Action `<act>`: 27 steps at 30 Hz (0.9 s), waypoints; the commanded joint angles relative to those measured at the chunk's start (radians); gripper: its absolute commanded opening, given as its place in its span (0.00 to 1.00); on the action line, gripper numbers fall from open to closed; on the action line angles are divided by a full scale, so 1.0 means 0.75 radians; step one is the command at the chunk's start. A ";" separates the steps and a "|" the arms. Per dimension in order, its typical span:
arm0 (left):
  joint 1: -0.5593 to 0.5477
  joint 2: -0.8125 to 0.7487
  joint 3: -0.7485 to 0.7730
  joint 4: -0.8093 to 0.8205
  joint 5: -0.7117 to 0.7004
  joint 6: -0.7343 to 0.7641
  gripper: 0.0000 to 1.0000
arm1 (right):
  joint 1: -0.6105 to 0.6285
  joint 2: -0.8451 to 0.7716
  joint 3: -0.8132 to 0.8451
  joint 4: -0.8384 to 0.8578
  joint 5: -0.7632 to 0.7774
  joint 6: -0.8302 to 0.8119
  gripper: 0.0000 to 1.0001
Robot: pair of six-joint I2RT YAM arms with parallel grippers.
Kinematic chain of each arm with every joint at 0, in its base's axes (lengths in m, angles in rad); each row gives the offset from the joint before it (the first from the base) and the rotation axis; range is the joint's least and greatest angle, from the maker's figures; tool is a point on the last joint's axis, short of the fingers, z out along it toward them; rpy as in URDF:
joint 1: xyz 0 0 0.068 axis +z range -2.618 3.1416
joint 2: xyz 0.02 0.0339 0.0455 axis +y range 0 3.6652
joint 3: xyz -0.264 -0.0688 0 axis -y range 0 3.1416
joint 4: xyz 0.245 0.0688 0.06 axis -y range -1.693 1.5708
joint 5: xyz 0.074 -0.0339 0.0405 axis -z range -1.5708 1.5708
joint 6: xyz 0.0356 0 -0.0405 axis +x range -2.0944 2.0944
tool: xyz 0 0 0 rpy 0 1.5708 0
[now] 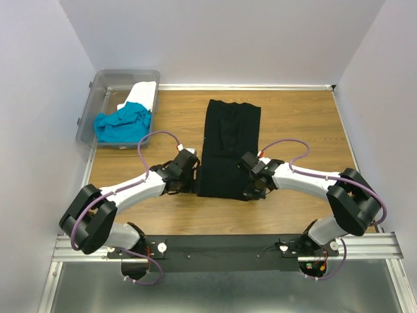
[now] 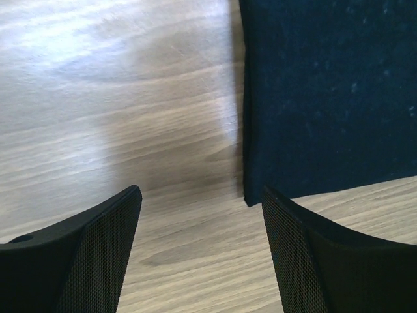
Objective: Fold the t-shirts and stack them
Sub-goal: Fold the tshirt
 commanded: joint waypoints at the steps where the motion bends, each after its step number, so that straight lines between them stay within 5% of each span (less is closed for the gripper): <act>1: -0.033 0.045 -0.001 0.036 0.026 -0.061 0.82 | 0.016 0.113 -0.096 -0.059 0.042 -0.049 0.00; 27: -0.242 0.285 0.083 -0.128 -0.092 -0.275 0.61 | 0.016 -0.011 -0.135 -0.040 0.058 -0.164 0.00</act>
